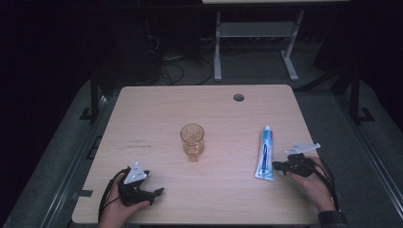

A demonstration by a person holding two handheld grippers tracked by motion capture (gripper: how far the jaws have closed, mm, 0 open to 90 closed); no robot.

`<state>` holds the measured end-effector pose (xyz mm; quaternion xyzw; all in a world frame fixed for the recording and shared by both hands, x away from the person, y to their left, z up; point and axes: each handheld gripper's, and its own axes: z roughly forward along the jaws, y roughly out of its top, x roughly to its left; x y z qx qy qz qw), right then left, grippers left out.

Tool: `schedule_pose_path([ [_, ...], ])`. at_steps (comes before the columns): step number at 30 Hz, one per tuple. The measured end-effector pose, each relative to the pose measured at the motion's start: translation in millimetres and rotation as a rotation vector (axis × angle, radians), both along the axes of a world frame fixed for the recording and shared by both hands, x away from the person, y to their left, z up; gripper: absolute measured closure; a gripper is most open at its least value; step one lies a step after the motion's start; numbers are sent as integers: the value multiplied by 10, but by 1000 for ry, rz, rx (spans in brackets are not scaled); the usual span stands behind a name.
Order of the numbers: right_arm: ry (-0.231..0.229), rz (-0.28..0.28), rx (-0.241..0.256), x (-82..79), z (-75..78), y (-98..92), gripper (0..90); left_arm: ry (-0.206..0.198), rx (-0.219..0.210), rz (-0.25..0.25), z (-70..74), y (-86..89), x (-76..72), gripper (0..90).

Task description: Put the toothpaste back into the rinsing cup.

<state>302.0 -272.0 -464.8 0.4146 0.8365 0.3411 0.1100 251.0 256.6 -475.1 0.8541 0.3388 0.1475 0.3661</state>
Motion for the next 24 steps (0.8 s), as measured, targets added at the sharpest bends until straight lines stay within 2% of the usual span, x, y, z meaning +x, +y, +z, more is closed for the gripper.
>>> schedule_pose_path([
  [14, -13, 70, -9, 147, 17, 329, 897, 1, 1, 0, 1, 0, 0, 135],
  [24, -15, 79, -10, 244, -2, 456, 897, 1, 1, 0, 2, 0, -2, 135],
])
